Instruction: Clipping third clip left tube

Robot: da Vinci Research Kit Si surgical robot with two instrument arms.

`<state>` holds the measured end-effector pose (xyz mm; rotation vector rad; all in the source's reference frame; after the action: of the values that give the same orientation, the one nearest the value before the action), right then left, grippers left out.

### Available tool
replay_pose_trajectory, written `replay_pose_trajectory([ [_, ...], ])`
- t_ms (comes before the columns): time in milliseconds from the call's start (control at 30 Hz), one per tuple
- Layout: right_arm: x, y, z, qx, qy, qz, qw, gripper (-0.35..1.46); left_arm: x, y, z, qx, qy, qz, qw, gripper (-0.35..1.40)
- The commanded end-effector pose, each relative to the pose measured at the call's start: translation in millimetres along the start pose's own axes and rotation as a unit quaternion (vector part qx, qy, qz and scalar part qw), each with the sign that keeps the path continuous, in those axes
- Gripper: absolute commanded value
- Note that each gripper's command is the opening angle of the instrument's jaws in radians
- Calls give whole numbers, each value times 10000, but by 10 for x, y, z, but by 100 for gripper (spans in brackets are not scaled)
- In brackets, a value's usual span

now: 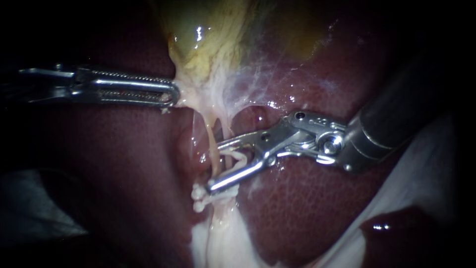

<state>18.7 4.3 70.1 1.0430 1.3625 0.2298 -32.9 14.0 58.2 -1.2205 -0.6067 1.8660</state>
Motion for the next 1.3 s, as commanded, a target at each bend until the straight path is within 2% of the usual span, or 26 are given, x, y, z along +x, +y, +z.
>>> replay_pose_trajectory([
  [33, 2, 1, -2, -37, 16, 6, 10000, 43, 0, 0, 0, -1, 0, 0, 10000, -35],
  [567, 10, 9, -12, -283, 95, 43, 9995, 44, 0, 0, -1, -2, 0, 0, 10000, -35],
  [1067, 11, 3, -16, -298, 101, 48, 9995, 45, 1, 0, -1, -3, -1, -1, 10000, -35],
  [1300, 12, -3, -11, -183, 75, 45, 9998, 45, 1, 0, -1, -3, -1, -1, 10000, -35],
])
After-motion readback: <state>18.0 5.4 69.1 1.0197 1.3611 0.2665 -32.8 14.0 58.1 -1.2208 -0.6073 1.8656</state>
